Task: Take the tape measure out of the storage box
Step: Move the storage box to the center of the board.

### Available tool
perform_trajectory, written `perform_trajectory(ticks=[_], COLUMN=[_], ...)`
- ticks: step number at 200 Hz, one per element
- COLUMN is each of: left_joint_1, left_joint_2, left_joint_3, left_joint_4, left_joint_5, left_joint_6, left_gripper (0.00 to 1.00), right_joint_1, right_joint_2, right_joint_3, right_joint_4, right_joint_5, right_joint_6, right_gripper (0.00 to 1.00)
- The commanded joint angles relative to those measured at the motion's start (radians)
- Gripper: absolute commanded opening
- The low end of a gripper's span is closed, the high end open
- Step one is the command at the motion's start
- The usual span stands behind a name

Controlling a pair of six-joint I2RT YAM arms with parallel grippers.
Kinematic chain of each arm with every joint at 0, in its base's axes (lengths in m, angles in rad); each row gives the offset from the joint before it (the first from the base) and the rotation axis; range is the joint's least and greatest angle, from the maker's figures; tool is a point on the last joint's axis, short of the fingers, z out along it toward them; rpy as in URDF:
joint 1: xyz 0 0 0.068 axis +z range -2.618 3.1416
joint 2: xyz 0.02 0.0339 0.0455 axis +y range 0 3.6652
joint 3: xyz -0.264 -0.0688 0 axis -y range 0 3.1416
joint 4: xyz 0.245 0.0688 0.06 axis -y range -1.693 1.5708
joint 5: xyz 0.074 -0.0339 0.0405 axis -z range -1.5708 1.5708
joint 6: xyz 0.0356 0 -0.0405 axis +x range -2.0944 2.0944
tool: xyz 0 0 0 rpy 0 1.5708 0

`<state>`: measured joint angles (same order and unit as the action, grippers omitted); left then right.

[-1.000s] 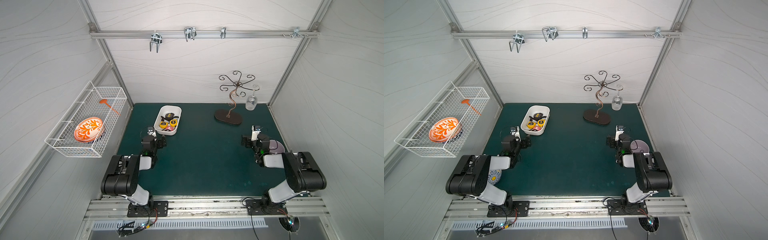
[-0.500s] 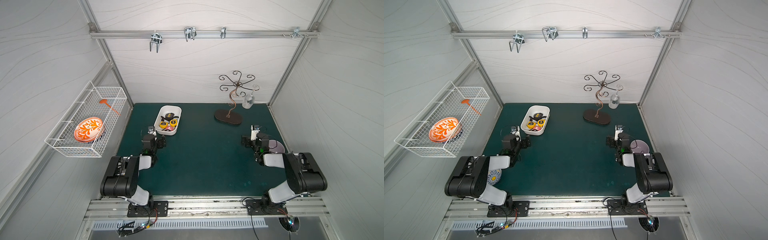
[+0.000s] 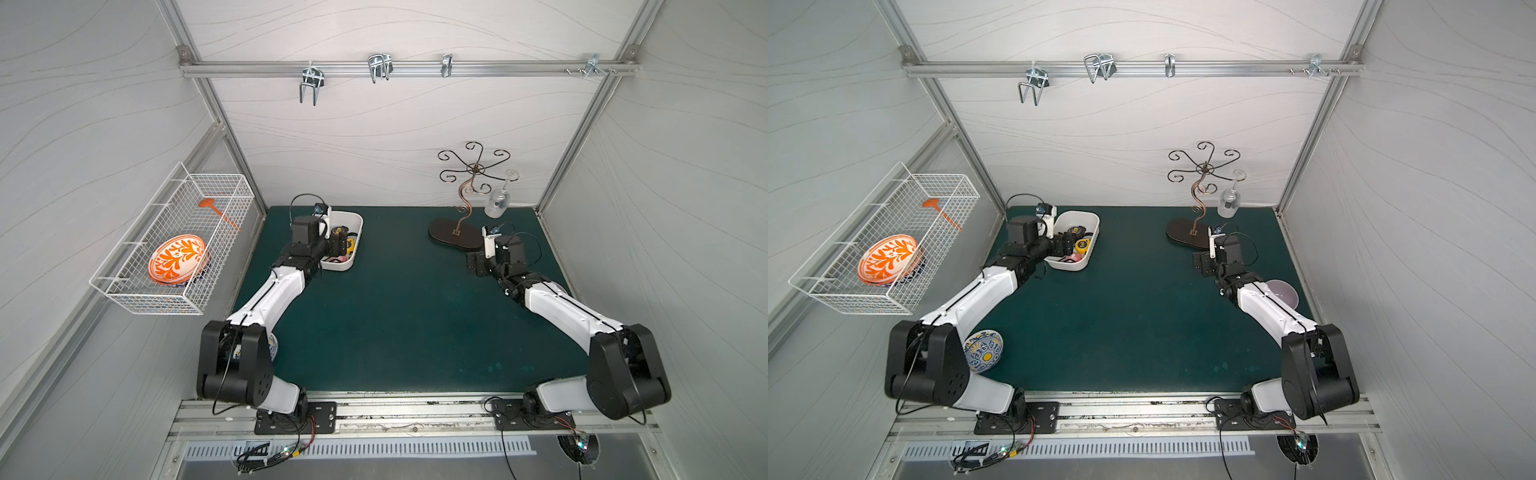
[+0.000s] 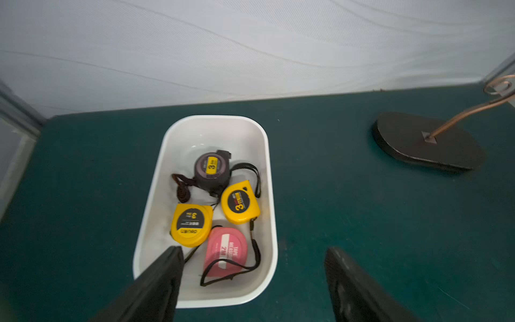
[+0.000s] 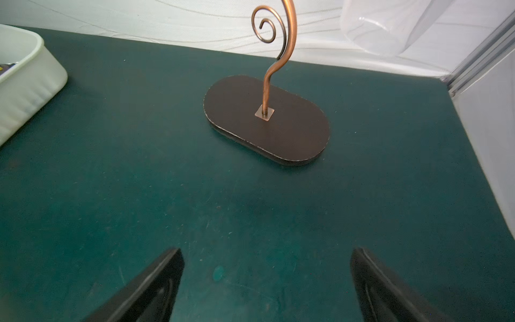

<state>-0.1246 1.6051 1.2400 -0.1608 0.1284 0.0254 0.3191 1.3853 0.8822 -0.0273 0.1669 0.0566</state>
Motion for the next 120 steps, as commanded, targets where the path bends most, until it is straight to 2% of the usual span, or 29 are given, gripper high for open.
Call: perform_trajectory(ticks=[1,22,51,75,120], left_joint_1=[-0.022,-0.044,-0.061,-0.08,-0.096], left_joint_2=[0.144,0.258,0.384,0.423,0.466], left_joint_3=[0.188,0.321,0.435,0.451,0.452], left_joint_4=[-0.292,-0.385,-0.472,-0.482,-0.503], left_joint_5=[0.064,0.049,0.037,-0.003,-0.048], left_joint_6=[0.014,0.011,0.004,0.006,-0.002], left_gripper=[0.81,0.78,0.75,0.68,0.65], right_joint_1=[0.004,0.003,0.003,0.004,0.005], right_joint_2=[-0.018,-0.025,-0.034,-0.051,-0.083], right_joint_3=[0.034,0.042,0.052,0.044,0.019], right_joint_4=[-0.136,-0.152,-0.17,-0.175,-0.178], right_joint_5=[-0.087,-0.112,-0.142,-0.137,-0.132], right_joint_6=[0.073,0.09,0.099,0.095,0.091], right_gripper=[0.99,0.99,0.99,0.99,0.99])
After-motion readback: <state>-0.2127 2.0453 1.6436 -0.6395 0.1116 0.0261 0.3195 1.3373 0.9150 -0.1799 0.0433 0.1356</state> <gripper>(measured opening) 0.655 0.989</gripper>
